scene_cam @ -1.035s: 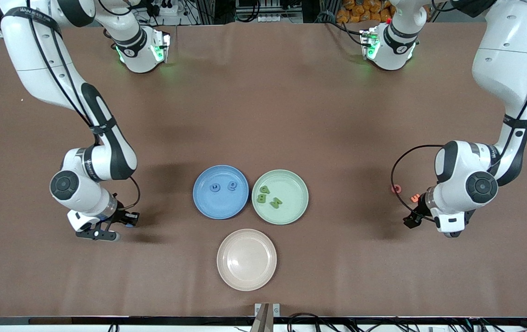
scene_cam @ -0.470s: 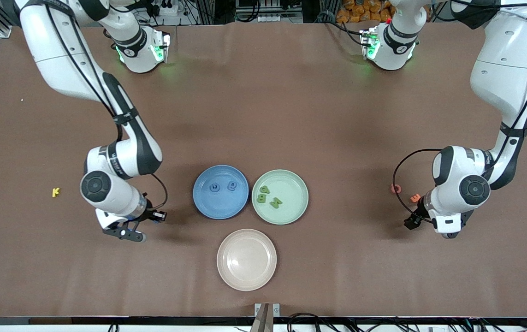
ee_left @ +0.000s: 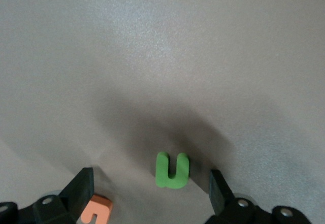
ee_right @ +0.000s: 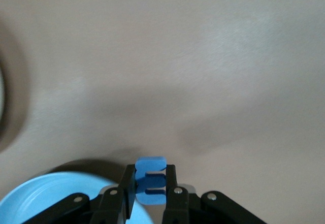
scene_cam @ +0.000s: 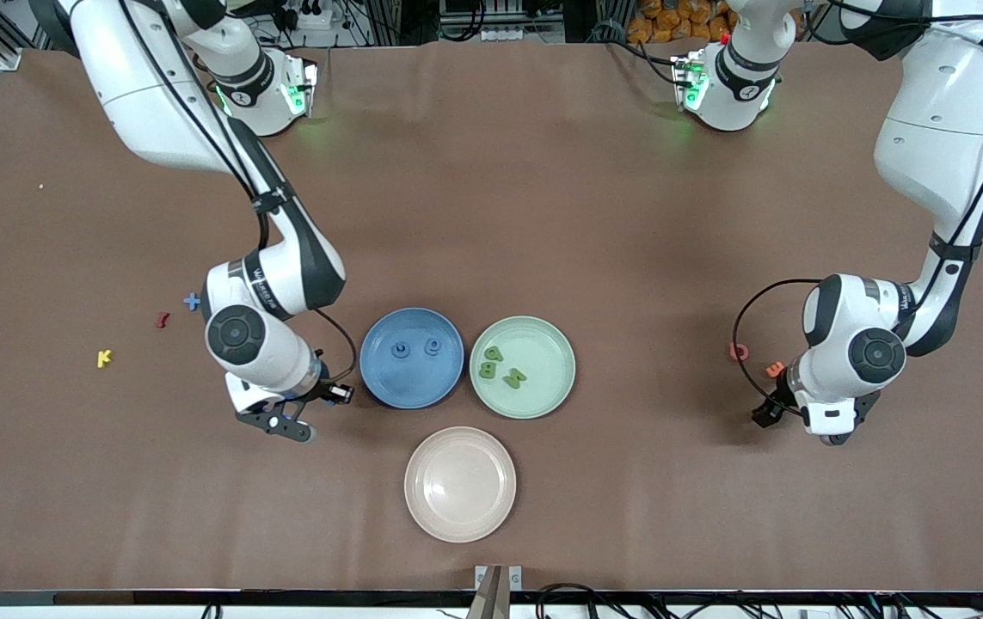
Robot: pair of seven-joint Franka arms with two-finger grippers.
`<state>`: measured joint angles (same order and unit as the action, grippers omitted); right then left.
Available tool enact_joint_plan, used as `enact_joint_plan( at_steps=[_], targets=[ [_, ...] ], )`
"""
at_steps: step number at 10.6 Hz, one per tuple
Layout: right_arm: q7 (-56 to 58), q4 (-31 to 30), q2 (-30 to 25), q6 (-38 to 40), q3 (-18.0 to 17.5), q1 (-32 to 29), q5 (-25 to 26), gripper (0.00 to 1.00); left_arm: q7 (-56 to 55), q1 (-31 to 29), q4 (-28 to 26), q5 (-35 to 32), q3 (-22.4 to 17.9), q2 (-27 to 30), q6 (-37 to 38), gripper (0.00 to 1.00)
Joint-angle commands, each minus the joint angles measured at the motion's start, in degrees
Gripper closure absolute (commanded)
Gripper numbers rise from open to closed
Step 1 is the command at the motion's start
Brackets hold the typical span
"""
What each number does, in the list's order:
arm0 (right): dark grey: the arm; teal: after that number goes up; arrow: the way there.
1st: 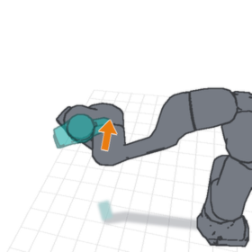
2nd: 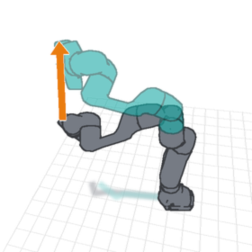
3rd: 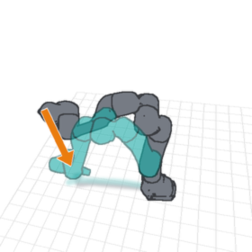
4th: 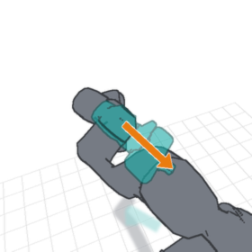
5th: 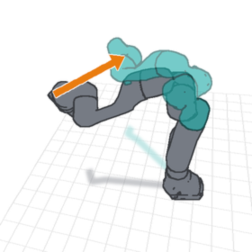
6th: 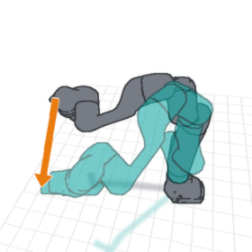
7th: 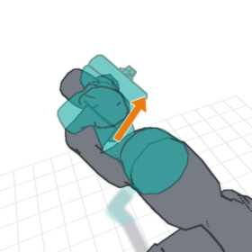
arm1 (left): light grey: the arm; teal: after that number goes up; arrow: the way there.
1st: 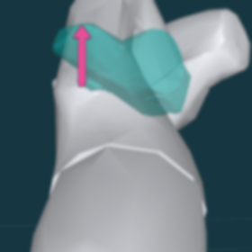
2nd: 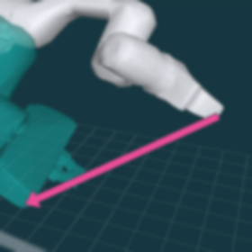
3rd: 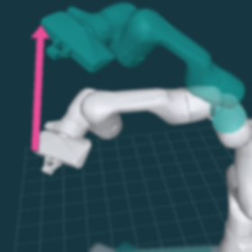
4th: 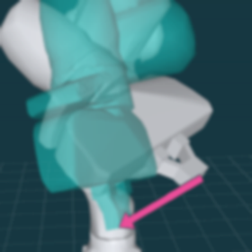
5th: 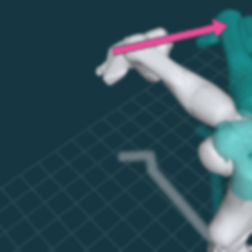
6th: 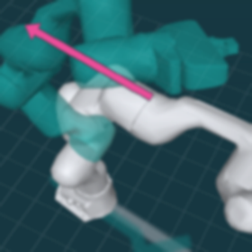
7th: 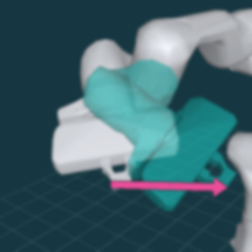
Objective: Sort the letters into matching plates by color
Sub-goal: 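Carry the blue E to the blue plate while the left gripper holds B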
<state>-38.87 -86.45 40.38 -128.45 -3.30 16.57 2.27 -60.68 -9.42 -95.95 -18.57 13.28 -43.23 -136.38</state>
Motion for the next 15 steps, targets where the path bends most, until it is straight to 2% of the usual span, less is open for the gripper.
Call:
enact_joint_plan(
  at_steps=[1, 5, 6, 7, 8, 12, 15],
  targets=[
    [-5.76, 1.54, -0.4, 1.71, -2.48, 1.62, 0.71, 0.9, -0.05, -0.6, 0.58, -1.38, 0.25, -0.98, -1.34, 0.0],
    [-7.71, 2.16, 0.83, 0.93, -3.46, 5.22, 0.98, 0.9, -0.49, -1.3, 0.41, -1.12, 0.25, -1.06, -2.48, 0.0],
    [-7.71, 2.77, 1.53, 0.75, -3.46, 6.19, 0.98, 0.9, -0.58, -1.31, 0.41, -0.94, 0.25, -1.06, -2.57, 0.2],
    [-7.71, 3.91, 2.5, 0.75, -3.46, 6.98, 0.98, 0.89, -0.75, -1.31, 0.41, -0.94, 0.25, -1.06, -2.74, 0.73],
    [-7.71, 5.4, 3.55, 0.75, -3.46, 7.59, 1.07, 0.89, -0.93, -1.31, 0.41, -0.94, 0.25, -1.06, -2.75, 1.0],
    [-7.54, 8.23, 6.81, -3.63, -3.46, 8.57, 1.24, 0.88, -1.2, -0.6, 0.23, -0.94, 0.25, -0.98, -2.75, 1.0],
    [-7.45, 8.23, 7.95, -5.05, -3.46, 8.57, 1.51, 0.81, -1.2, -0.51, 0.49, -0.94, 0.69, -0.63, -2.75, 1.0]
  ],
)
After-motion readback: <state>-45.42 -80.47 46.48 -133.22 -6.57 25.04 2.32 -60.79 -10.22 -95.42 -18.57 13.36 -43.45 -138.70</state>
